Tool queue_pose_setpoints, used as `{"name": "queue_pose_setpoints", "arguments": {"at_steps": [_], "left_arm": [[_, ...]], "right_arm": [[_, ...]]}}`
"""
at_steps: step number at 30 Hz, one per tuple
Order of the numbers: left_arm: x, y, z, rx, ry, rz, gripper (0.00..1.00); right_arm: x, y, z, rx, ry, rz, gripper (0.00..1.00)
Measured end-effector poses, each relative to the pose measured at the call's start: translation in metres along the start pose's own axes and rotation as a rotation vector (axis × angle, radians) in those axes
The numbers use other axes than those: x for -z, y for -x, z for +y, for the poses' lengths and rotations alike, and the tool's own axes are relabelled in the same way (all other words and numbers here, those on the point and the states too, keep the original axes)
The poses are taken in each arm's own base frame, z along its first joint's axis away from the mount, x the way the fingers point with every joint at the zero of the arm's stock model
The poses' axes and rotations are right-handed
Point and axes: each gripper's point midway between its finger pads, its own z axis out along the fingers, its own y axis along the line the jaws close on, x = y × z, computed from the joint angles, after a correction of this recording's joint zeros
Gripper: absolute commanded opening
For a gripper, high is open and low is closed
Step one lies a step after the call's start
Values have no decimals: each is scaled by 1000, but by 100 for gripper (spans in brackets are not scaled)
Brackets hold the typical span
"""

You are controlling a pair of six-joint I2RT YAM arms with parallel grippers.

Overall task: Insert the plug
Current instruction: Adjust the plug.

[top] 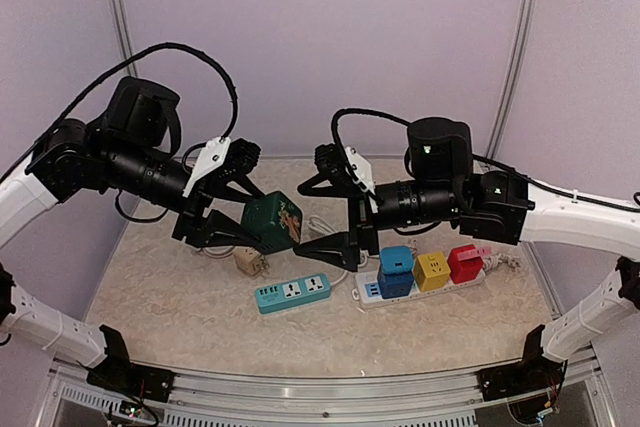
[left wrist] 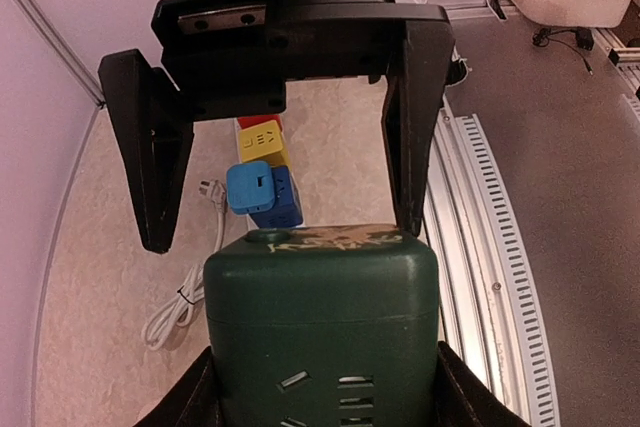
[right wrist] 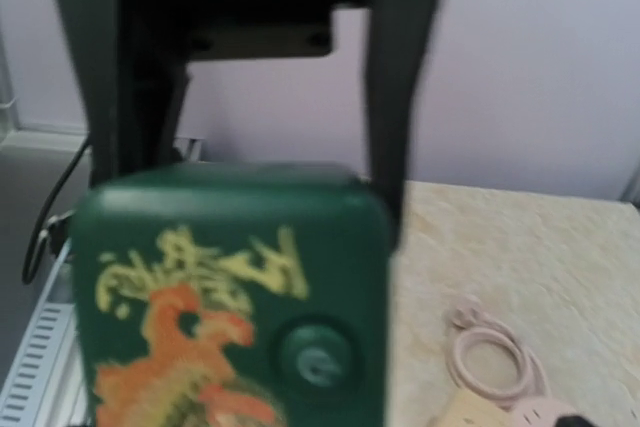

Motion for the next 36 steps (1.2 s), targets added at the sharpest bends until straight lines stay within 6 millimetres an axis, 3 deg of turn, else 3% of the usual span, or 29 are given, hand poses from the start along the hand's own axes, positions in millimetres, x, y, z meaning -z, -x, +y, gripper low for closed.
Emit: {"name": "queue_pose_setpoints", "arguments": {"at_steps": [5,9,13,18,21,26,27,29,31,32,33,34,35,36], "left_arm": [[-9,-7,1,38,-31,40,0],[-21,-18,2,72,-52,86,0],[-23,-20,4,90,-60,103,0],[-19,-14,5,86,-58,90,0],[-19,-14,5,88,-56,89,0],[-18,-14,7,95,-50,91,0],[-18,-15,8,96,-47,92,0],[-16,-15,11,98,-37,100,0],[-15,-17,12,106,-34,105,0],[-15,-18,12,111,-35,107,0],[-15,-18,12,113,-36,107,3],[-15,-17,12,115,-36,106,28],[-14,-18,13,117,-35,106,60],[-14,-18,14,121,-34,105,80]], "right_arm": [[-8,3,4,40,36,-35,96],[-11,11,0,39,26,-49,83],[-19,17,-3,8,45,-25,84],[-21,7,-1,-26,55,17,89],[-21,3,-1,-36,54,26,86],[-23,-4,-1,-67,58,44,59],[-24,-6,-1,-78,64,56,50],[-27,-7,-1,-99,71,71,22],[-29,-7,-1,-107,79,72,3],[-29,-7,-1,-107,82,72,0],[-29,-7,-1,-110,84,72,0],[-29,-7,0,-113,86,71,0],[-29,-7,0,-115,88,70,0],[-29,-6,0,-116,88,69,0]]}}
